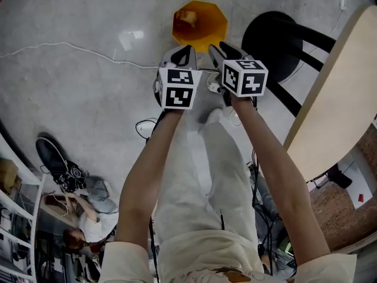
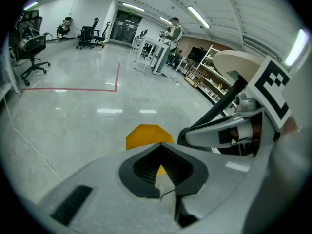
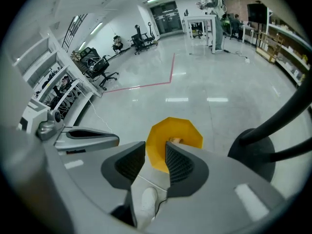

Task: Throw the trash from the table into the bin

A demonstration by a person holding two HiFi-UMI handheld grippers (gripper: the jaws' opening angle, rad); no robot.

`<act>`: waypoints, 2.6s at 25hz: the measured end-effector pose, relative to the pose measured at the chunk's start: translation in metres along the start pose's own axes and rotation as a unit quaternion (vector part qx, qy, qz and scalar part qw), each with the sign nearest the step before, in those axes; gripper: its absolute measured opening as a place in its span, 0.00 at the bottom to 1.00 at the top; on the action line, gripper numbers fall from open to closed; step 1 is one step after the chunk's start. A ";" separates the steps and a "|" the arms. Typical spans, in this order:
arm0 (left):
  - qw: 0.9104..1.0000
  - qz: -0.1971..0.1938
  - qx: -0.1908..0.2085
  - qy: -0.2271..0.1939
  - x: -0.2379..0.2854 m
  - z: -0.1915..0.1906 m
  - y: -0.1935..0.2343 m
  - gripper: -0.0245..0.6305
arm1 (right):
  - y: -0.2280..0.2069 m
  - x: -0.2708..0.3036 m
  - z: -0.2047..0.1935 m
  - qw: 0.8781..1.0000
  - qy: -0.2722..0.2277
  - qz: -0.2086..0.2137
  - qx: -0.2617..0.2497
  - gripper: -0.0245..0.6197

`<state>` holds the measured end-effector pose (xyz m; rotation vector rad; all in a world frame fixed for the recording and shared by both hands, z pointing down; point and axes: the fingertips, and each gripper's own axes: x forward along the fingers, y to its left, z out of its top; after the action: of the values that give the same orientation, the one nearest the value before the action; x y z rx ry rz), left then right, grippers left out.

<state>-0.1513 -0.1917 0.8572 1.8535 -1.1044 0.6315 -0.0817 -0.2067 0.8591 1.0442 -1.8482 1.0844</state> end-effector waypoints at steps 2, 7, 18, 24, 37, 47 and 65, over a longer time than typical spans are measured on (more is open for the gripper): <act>1.000 0.004 0.009 -0.009 -0.013 0.013 -0.007 0.05 | 0.008 -0.021 0.012 1.000 -0.020 -0.001 -0.012 0.23; 0.999 0.017 -0.008 -0.036 -0.045 0.032 -0.027 0.05 | 0.028 -0.074 0.019 0.998 -0.054 0.020 -0.005 0.20; 0.994 0.043 -0.013 -0.098 -0.184 0.055 -0.109 0.05 | 0.077 -0.220 0.035 0.991 -0.123 0.054 -0.017 0.05; 0.993 0.033 -0.007 -0.114 -0.263 0.051 -0.188 0.05 | 0.104 -0.332 0.032 0.980 -0.171 0.100 -0.026 0.05; 0.981 -0.040 0.092 -0.166 -0.407 0.047 -0.414 0.05 | 0.085 -0.619 -0.043 0.932 -0.340 0.107 -0.057 0.05; 0.957 -0.153 0.177 -0.169 -0.465 -0.007 -0.577 0.05 | 0.047 -0.771 -0.130 0.879 -0.475 0.040 -0.007 0.05; 0.936 -0.191 0.246 -0.161 -0.500 -0.040 -0.640 0.05 | 0.057 -0.793 -0.166 0.880 -0.475 -0.011 -0.004 0.05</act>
<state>0.1707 0.2126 0.2296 2.5964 -0.7825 0.4042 0.2119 0.1790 0.2080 1.7871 -2.5512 0.5433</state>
